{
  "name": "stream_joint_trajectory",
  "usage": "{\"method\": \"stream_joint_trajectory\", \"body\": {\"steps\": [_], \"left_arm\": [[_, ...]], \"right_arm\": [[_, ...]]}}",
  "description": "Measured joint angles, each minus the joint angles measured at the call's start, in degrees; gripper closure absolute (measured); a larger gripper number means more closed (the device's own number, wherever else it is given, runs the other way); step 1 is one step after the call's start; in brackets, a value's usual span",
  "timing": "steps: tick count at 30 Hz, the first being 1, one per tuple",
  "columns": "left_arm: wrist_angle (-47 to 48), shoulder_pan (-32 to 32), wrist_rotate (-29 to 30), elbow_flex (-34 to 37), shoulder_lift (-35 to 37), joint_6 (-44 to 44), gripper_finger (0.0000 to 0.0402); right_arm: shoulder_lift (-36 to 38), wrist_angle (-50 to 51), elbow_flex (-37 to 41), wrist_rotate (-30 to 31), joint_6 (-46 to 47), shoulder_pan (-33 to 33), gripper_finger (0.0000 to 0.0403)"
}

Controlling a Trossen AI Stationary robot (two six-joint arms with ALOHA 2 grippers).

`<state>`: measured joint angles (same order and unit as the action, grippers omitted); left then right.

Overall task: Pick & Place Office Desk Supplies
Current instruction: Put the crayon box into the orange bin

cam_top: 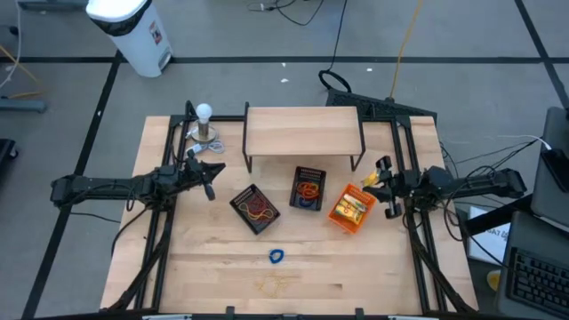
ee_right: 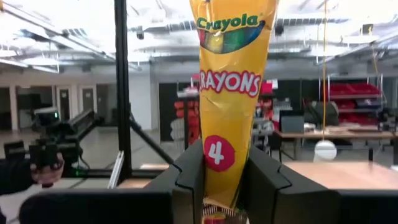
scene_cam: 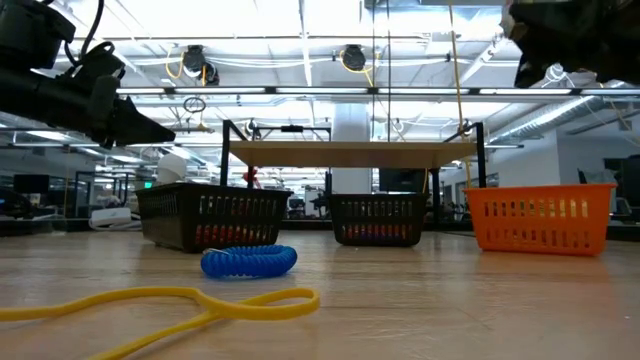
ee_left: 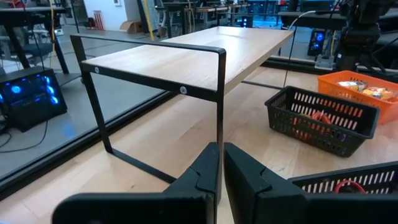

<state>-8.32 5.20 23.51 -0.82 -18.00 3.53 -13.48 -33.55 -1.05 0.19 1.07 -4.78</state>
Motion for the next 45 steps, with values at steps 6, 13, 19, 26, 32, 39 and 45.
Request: {"method": "stream_joint_trajectory", "body": {"steps": [6, 13, 19, 26, 32, 39, 45], "left_arm": [[-0.02, 0.02, 0.09, 0.0, 0.02, 0.55, 0.0376], [-0.02, 0.02, 0.11, 0.0, 0.01, 1.2, 0.0376], [0.01, 0.02, 0.11, -0.01, 0.01, 1.29, 0.0376], [0.02, 0.02, 0.07, 0.0, 0.0, 1.29, 0.0376], [0.02, 0.02, 0.06, 0.0, 0.0, 1.27, 0.0376], [0.03, 0.02, 0.02, -0.01, 0.01, 1.31, 0.0376], [0.67, 0.01, -0.02, 0.0, 0.0, 1.51, 0.0376]], "right_arm": [[-0.03, 2.74, 0.1, 0.02, -0.08, -0.02, 0.0335], [-0.01, 2.91, 0.18, 0.02, -0.06, -0.02, 0.0338], [-0.01, 3.39, 0.18, 0.04, 0.62, -0.02, 0.0334], [-0.01, 3.42, 0.21, 0.11, 1.09, -0.02, 0.0338], [-0.03, 3.46, 0.25, 0.05, 1.56, -0.02, 0.0332], [-0.06, 4.19, 0.25, 0.04, 2.13, -0.02, 0.0339], [-0.06, 6.01, 0.25, 0.03, 3.85, -0.04, 0.0332]]}}
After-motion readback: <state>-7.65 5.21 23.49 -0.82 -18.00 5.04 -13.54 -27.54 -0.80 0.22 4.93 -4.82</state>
